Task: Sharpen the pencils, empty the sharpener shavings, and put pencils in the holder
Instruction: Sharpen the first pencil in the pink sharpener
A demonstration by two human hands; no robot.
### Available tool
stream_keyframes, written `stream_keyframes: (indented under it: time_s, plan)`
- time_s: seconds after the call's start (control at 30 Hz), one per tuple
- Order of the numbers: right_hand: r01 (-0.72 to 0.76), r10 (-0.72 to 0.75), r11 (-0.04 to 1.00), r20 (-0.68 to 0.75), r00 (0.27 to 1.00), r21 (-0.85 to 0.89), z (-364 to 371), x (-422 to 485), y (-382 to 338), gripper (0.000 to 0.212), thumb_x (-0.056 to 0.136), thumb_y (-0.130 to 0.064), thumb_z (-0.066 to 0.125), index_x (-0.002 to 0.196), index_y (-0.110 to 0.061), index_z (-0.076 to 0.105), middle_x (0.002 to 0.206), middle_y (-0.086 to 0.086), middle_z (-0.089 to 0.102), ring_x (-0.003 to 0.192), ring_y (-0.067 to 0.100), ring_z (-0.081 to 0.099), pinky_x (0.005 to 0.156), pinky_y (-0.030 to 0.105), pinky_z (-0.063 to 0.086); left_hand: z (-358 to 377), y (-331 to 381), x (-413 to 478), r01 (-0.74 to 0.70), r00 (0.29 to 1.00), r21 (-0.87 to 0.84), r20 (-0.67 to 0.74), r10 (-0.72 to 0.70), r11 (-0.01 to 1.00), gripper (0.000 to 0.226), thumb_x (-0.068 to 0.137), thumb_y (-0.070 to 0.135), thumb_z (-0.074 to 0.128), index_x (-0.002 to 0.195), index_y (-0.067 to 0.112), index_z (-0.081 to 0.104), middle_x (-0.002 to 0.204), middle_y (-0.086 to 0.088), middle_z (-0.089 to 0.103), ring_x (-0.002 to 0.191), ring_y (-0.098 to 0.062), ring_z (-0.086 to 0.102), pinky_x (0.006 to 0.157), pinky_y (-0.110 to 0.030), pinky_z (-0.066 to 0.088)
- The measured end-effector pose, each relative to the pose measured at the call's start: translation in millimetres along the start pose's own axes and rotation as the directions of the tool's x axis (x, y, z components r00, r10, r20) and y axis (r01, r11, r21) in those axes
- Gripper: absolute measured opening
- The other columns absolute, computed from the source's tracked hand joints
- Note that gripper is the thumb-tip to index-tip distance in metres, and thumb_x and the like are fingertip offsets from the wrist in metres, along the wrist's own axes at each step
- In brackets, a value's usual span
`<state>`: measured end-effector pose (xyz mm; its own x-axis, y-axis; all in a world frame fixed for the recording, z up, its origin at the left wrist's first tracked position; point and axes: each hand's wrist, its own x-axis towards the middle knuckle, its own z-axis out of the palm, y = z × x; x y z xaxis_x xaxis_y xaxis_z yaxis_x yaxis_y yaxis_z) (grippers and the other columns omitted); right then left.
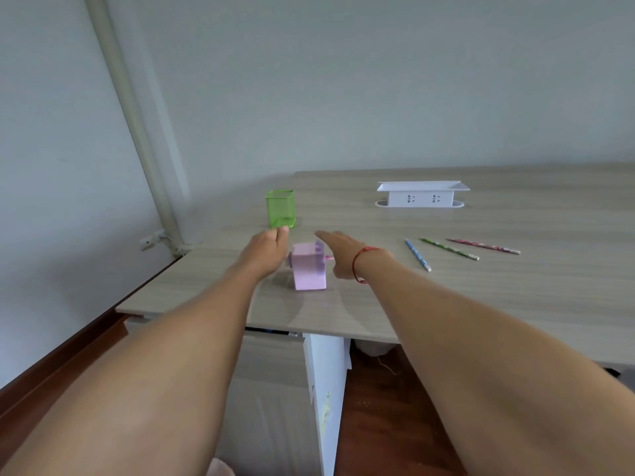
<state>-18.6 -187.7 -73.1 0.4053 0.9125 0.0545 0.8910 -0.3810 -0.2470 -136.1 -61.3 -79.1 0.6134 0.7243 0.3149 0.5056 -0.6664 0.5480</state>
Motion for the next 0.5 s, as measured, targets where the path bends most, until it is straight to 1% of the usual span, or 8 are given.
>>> stream_keyframes:
  time_s: [0.07,0.13,0.17,0.23,0.3,0.33,0.4,0.5]
  plan:
    - [0.036,-0.036,0.999,0.054,0.998,0.005,6,3,-10,0.095,0.080,-0.002,0.066,0.154,-0.020,0.008,0.156,0.008,0.021,0.142,0.030,0.032,0.114,0.043,0.033,0,-16,-19,0.006,0.998,0.063,0.069,-0.010,0.998,0.043,0.099,0.035,0.030,0.093,0.005,0.061,0.111,-0.026,0.063,0.104,-0.036,0.058,0.088,-0.039,0.045]
    - [0.025,-0.020,0.999,0.098,0.995,-0.045,9,7,-18,0.105,0.074,-0.007,0.075,0.154,-0.023,0.009,0.158,0.006,0.013,0.142,0.031,0.032,0.112,0.046,0.036,0,-35,-47,0.006,0.981,0.107,0.191,-0.026,0.994,0.043,0.092,0.051,0.037,0.102,0.018,0.062,0.116,-0.010,0.064,0.111,-0.028,0.059,0.093,-0.037,0.047]
    - [0.017,-0.010,0.996,0.091,0.996,-0.083,11,8,-21,0.104,0.072,-0.011,0.078,0.153,-0.023,0.012,0.160,0.006,0.009,0.141,0.032,0.033,0.111,0.048,0.036,-1,-44,-62,-0.001,0.966,0.128,0.258,-0.033,0.992,0.053,0.084,0.063,0.043,0.118,0.025,0.059,0.129,-0.002,0.060,0.122,-0.023,0.054,0.101,-0.036,0.044]
    - [0.015,-0.012,0.993,0.029,0.999,-0.116,14,9,-24,0.095,0.072,-0.018,0.079,0.148,-0.018,0.023,0.160,0.005,0.007,0.138,0.034,0.036,0.109,0.049,0.038,-3,-54,-84,-0.078,0.927,0.205,0.375,-0.005,0.976,0.098,0.066,0.079,0.054,0.146,0.027,0.032,0.155,0.009,0.028,0.144,-0.012,0.026,0.119,-0.035,0.024]
    - [0.039,-0.044,0.995,-0.053,0.998,-0.090,21,11,-27,0.080,0.076,-0.024,0.075,0.143,-0.012,0.032,0.156,0.005,0.019,0.133,0.034,0.041,0.106,0.048,0.041,0,-59,-93,-0.185,0.900,0.291,0.433,0.043,0.939,0.129,0.051,0.081,0.066,0.152,0.022,0.011,0.160,0.009,0.003,0.149,-0.008,0.003,0.123,-0.033,0.006]
    - [0.045,-0.052,0.996,-0.090,0.995,-0.079,24,11,-28,0.073,0.080,-0.025,0.072,0.140,-0.011,0.034,0.151,0.005,0.028,0.130,0.034,0.043,0.104,0.048,0.041,0,-60,-92,-0.214,0.897,0.325,0.440,0.053,0.921,0.137,0.045,0.080,0.070,0.152,0.022,0.007,0.161,0.008,0.000,0.149,-0.008,0.000,0.123,-0.033,0.004]
    - [0.043,-0.050,0.998,-0.140,0.989,-0.049,28,11,-30,0.059,0.086,-0.025,0.065,0.137,-0.011,0.038,0.143,0.006,0.038,0.125,0.034,0.047,0.102,0.049,0.042,-1,-62,-88,-0.234,0.902,0.376,0.429,0.055,0.897,0.138,0.042,0.073,0.077,0.152,0.023,0.010,0.161,0.006,0.004,0.148,-0.009,0.006,0.122,-0.030,0.011]
    - [0.036,-0.039,0.999,-0.149,0.988,-0.024,27,11,-30,0.051,0.089,-0.024,0.061,0.134,-0.011,0.041,0.140,0.007,0.042,0.122,0.035,0.050,0.101,0.049,0.042,1,-58,-84,-0.269,0.920,0.454,0.383,0.086,0.850,0.129,0.046,0.065,0.081,0.150,0.021,0.020,0.159,0.004,0.017,0.146,-0.011,0.021,0.119,-0.029,0.023]
